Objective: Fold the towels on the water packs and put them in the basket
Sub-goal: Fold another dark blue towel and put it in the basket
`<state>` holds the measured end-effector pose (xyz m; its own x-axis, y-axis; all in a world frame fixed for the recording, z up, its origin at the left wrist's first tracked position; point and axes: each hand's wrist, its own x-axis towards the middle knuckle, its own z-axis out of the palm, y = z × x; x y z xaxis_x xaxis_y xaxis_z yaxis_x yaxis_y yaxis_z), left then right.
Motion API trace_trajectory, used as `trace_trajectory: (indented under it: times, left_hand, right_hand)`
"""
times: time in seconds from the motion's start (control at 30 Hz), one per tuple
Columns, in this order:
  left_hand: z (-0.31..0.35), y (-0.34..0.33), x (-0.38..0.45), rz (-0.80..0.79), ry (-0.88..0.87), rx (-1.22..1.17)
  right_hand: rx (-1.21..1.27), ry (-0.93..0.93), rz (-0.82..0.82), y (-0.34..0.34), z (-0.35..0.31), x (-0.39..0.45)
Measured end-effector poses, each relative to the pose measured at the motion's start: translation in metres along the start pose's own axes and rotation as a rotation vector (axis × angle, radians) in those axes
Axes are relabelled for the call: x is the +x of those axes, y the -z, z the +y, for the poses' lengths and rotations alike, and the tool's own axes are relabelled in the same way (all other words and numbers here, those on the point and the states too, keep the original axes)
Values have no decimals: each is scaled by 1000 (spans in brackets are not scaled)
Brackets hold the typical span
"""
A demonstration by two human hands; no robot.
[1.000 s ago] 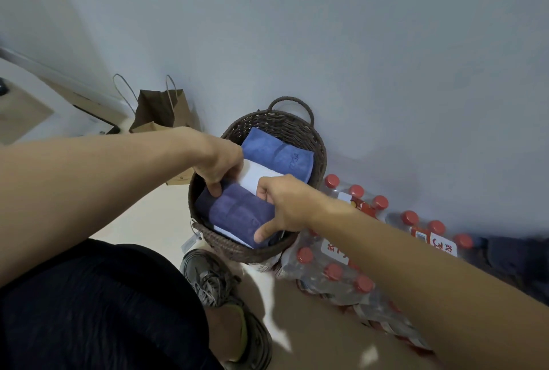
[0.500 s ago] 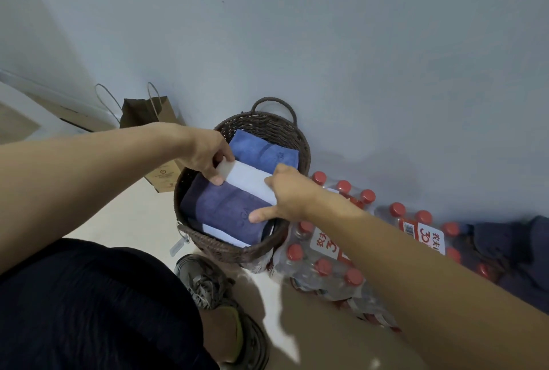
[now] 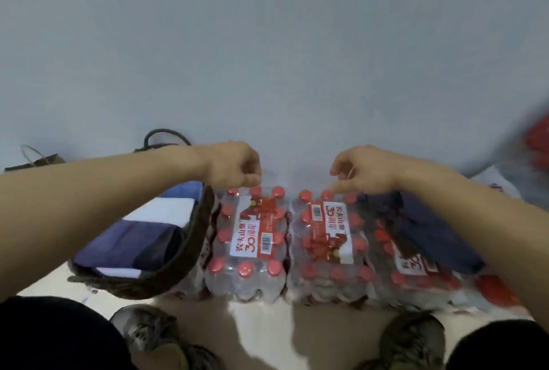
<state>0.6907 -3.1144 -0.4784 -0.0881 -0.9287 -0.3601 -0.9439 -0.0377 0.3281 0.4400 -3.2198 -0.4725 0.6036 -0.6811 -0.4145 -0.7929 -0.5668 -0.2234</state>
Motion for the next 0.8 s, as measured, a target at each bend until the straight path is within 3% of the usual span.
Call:
trace_trajectory:
  times: [0.17,0.33,0.53,0.67,0.8]
  left_hand:
    - [138,-37,74,-19,-215,-35]
    - [230,-98,139,71,-212,-157]
    - [262,-152,185,43,-72,-440]
    - [272,-167,191,16,-100,-536]
    - [275,-157,181,-12,-99,-749]
  right_hand:
    - [-79,-328,96,5,127,-47]
    - [73,-444,167,-29,195,-84]
    - [184,-499,170,-70,228,-85]
    - [627,-601,152,-71,230,-75]
    - [789,-594,183,-59,225,-68]
